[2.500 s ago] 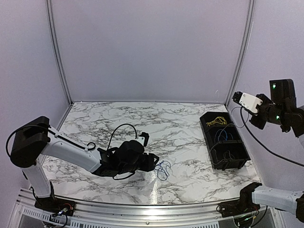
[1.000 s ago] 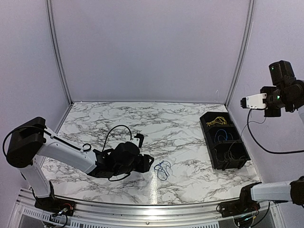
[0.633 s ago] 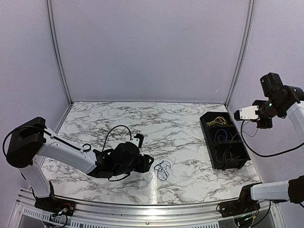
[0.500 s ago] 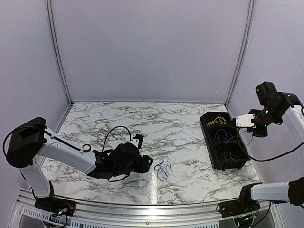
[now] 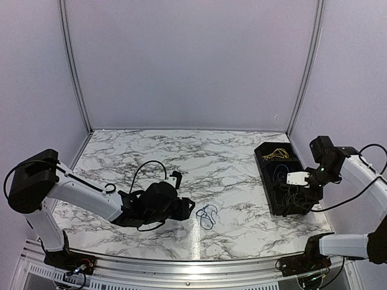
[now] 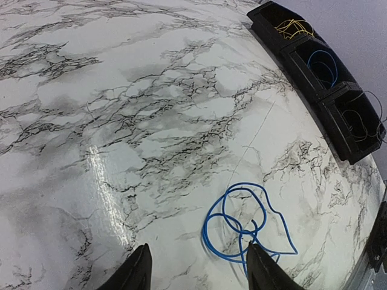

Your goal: Untangle the cables

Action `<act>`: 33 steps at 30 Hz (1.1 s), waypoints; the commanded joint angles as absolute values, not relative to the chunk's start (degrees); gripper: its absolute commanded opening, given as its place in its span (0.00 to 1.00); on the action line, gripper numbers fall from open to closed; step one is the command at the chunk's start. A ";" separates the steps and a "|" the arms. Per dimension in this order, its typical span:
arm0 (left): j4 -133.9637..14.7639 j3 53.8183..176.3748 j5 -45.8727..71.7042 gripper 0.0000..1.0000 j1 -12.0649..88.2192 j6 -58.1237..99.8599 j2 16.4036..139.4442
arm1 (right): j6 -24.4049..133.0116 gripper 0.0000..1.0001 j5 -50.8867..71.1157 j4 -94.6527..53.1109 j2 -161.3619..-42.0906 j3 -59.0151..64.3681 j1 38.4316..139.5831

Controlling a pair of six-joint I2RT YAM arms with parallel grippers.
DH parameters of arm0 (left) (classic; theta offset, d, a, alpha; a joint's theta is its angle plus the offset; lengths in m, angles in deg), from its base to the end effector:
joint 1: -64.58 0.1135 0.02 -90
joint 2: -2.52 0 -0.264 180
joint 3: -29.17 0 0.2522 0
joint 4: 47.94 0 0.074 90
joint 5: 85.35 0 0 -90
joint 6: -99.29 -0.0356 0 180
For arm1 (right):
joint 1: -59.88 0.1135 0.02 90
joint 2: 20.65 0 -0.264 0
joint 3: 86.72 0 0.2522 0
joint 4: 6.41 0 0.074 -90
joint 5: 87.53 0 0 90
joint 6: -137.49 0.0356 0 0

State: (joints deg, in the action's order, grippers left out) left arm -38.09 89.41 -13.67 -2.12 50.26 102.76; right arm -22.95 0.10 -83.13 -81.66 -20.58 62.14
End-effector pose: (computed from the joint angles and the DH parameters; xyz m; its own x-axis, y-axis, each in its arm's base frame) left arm 0.1500 -0.3201 0.1570 -0.6512 -0.0616 -0.7564 0.4469 0.7745 -0.4478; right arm 0.1778 0.0055 0.2630 -0.2926 -0.9538 -0.0688 -0.9022 0.2992 -0.3107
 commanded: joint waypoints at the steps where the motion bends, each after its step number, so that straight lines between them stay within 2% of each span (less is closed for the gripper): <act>1: -40.22 91.35 -12.87 0.56 -1.87 49.78 103.30 | -19.01 0.00 1.07 -72.52 -83.13 -26.38 61.53; 6: -41.17 92.38 -12.85 0.56 -1.87 49.25 103.20 | -16.83 0.00 0.25 -67.80 -87.10 -30.31 61.46; 15: -42.17 92.71 -13.06 0.57 -1.77 48.79 103.27 | -13.04 0.01 -3.39 -62.36 -91.38 -29.15 59.10; 18: -42.43 93.34 -12.80 0.57 -1.74 48.37 103.50 | -12.39 0.08 -2.98 -64.22 -92.24 -25.82 56.95; 21: -43.00 93.64 -12.99 0.57 -1.69 47.84 103.14 | -13.73 0.21 -2.19 -70.46 -91.87 -19.58 55.52; 25: -43.80 92.79 -12.94 0.57 -1.61 47.82 102.27 | -19.35 0.42 -2.01 -79.71 -87.88 -13.49 55.22; 28: -43.77 91.72 -10.83 0.60 -1.47 48.86 101.76 | -23.77 0.53 -1.53 -82.50 -84.98 -11.42 55.33; 30: -43.77 91.78 -8.05 0.60 -1.28 49.10 101.89 | -25.06 0.57 0.53 -82.81 -83.75 -10.09 56.55; 33: -43.77 92.94 -2.70 0.60 -1.25 48.91 102.92 | -22.29 0.57 4.84 -81.83 -83.72 -8.55 63.40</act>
